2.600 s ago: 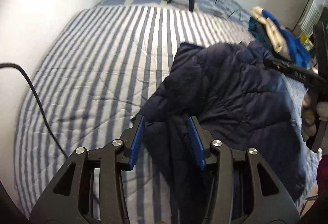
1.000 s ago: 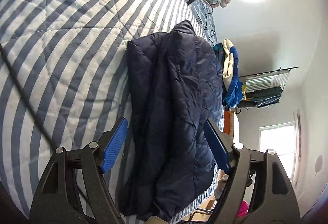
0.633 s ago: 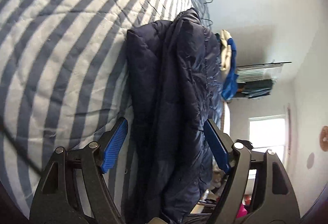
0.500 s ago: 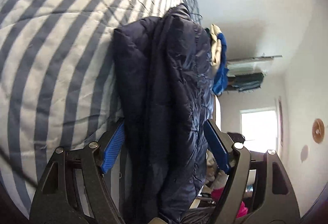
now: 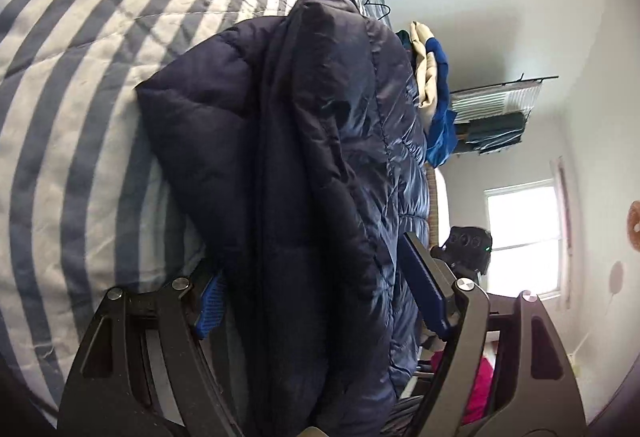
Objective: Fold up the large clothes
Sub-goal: 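Grasp the folded jacket bundle from both sides with both tools, then lift the folded jacket and carry it onto the blue and cream clothes stack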
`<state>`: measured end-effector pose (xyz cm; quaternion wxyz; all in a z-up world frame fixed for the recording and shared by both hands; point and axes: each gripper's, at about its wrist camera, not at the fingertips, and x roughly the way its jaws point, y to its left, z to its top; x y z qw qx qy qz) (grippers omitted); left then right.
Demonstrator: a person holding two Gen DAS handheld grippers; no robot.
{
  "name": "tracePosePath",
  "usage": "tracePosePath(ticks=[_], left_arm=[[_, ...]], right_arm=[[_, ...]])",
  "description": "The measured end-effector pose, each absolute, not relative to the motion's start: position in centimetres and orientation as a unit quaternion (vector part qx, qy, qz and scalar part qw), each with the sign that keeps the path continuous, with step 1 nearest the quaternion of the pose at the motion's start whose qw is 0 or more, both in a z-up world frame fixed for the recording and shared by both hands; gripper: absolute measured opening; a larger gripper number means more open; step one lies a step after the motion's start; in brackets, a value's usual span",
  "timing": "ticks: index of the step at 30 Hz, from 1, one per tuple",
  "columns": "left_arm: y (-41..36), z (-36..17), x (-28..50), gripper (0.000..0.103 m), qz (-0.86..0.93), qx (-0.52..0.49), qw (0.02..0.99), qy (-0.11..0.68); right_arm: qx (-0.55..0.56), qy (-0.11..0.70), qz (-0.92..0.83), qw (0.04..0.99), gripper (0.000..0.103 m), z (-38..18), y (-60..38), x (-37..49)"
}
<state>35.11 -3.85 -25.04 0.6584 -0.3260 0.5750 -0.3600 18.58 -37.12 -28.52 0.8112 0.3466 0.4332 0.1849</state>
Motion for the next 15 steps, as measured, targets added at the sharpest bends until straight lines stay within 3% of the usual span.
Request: tracePosePath(ticks=[4,8,9,10,13,15], left_arm=[[-5.3,-24.7,35.1,0.076,-0.349,-0.304,0.672,0.577],[-7.0,-24.5,35.2,0.064,-0.337,-0.283,0.685,0.581],[-7.5,-24.4,35.2,0.062,-0.333,-0.276,0.688,0.582],[-8.0,-24.2,35.1,0.059,-0.328,-0.264,0.695,0.583],[-9.1,-23.8,34.9,0.052,-0.320,-0.241,0.709,0.581],[-9.4,-23.0,34.3,0.048,-0.316,-0.216,0.722,0.577]], right_arm=[[0.336,0.434,0.194,0.813,0.097,-28.4,-36.3,19.8],[0.319,0.428,0.203,0.821,0.096,-28.3,-35.5,20.6],[0.321,0.427,0.205,0.820,0.090,-28.3,-35.3,20.9],[0.325,0.434,0.211,0.814,0.077,-28.5,-34.9,21.2],[0.317,0.440,0.207,0.814,0.074,-28.5,-34.0,21.6],[0.301,0.450,0.204,0.816,0.064,-28.0,-33.4,21.9]])
